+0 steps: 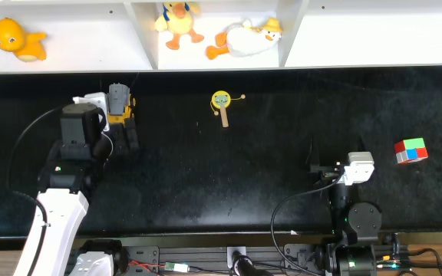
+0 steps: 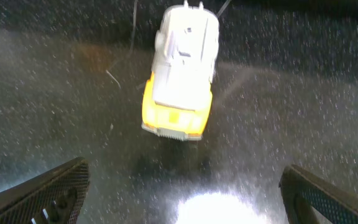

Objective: Store Toys

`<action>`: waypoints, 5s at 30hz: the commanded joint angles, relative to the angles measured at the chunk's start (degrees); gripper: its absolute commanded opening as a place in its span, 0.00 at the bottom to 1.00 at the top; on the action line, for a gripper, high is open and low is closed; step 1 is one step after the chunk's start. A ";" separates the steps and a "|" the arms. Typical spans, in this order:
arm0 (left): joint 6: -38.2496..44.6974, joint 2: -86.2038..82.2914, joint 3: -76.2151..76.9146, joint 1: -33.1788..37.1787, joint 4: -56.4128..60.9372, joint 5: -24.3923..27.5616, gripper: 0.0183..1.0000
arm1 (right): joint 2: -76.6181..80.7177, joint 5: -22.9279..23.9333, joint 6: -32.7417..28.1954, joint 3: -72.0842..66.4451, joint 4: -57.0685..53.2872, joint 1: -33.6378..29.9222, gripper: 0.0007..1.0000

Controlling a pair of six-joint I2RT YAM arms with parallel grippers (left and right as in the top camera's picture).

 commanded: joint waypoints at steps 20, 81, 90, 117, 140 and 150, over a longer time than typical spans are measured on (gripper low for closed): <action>6.03 18.95 6.54 -0.04 8.55 -2.23 0.95 | -0.59 -0.44 0.00 -0.74 0.31 0.26 0.99; 5.81 6.73 9.38 -0.07 10.97 -3.28 0.31 | -0.59 -0.42 0.00 -0.76 0.31 0.26 0.99; 5.86 14.45 14.49 -0.07 15.65 -2.89 0.28 | -0.59 -0.44 0.00 -0.76 0.28 0.26 0.99; 5.88 22.47 16.44 2.97 20.55 -2.23 1.00 | -0.59 -0.42 0.00 -0.76 0.28 0.26 1.00; 12.11 -41.53 -36.17 -0.42 49.72 9.18 1.00 | -0.59 -0.42 0.00 -0.76 0.28 0.26 0.99; 12.07 -62.60 -40.15 1.44 29.62 6.10 1.00 | -0.59 -0.42 0.00 -0.76 0.31 0.26 1.00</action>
